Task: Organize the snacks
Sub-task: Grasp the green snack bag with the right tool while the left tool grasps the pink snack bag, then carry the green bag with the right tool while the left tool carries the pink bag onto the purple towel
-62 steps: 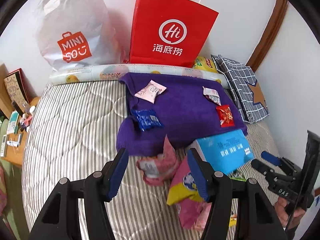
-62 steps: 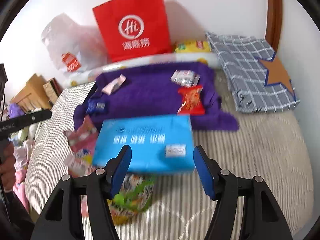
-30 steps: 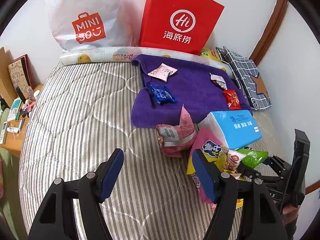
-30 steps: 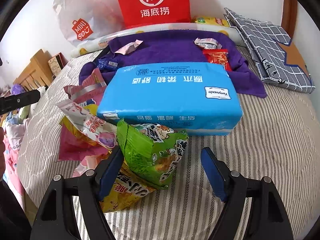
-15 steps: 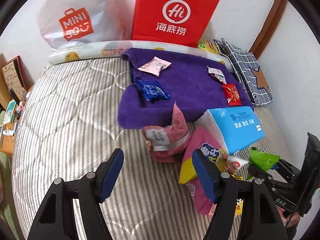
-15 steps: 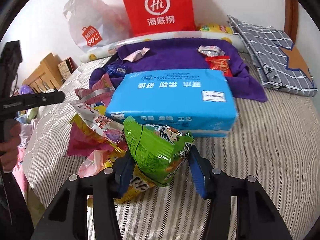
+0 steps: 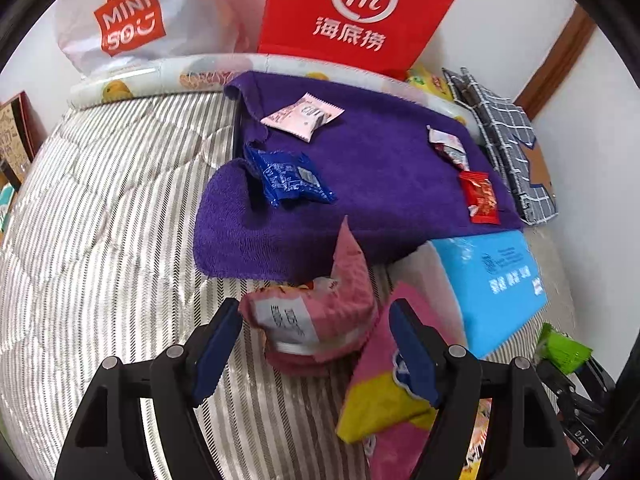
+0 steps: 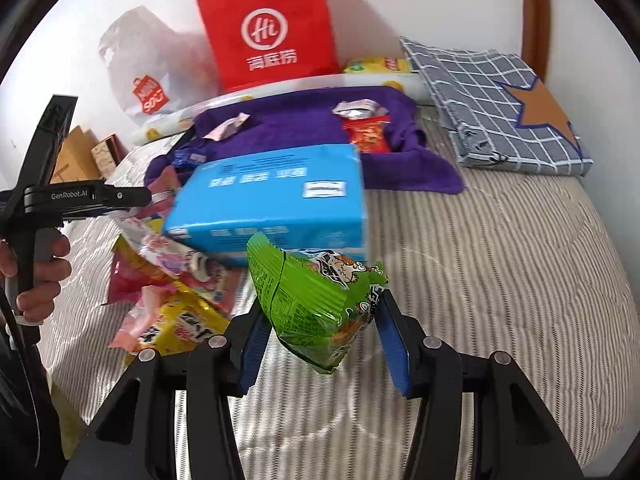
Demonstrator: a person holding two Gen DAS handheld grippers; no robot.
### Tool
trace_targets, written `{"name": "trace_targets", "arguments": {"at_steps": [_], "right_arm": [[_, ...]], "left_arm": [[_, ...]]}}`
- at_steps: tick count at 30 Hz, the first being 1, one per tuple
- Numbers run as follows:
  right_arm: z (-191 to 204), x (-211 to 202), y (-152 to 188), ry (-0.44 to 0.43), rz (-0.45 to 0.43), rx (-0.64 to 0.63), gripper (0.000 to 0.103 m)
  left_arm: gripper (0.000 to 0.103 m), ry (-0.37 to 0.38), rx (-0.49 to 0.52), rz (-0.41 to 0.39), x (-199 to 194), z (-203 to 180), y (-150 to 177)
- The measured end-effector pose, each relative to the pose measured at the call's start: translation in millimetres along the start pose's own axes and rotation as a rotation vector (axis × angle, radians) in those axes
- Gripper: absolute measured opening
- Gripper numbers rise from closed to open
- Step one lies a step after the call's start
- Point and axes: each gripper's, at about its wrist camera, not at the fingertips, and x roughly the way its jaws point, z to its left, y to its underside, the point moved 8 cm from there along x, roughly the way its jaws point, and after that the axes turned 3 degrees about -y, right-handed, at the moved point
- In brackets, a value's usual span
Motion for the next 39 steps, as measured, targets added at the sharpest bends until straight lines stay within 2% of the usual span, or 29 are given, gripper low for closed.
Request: {"name": "trace_targets", "arguments": {"at_steps": [7,9,11,14,24,31,39], "right_arm": [[-6,3,-3,0.011,0.001,0.008,0.051],[-7,5,-3,0.012,0.004,0.011,0.051],[-7,6,-3,0.017,0.007,0.008,0.051],[-6,5,-3,0.019,0.008,0.002,0.05],[3,-6,-1,0.024,-0.013,-0.011,0.05],[7,-18,1,0.034,-0.029,-0.004,0.05],[12,-42,1,0.05,-0.062,0.02,0.05]], "left_arm": [[0.074,0.021,-0.019,0.038,19,-2,-1],[0.072,0.028,-0.022,0.033,20,-3,-2],[0.063,0.04,-0.023,0.025,18,-3,-3],[0.06,0.056,-0.029,0.016,14,-1,-4],[0.059,0.025,-0.054,-0.054,-22,22,-2],[0.059,0.002,-0.068,-0.089,-50,37,12],[0.059,0.028,-0.05,-0.13,-83,26,31]]}}
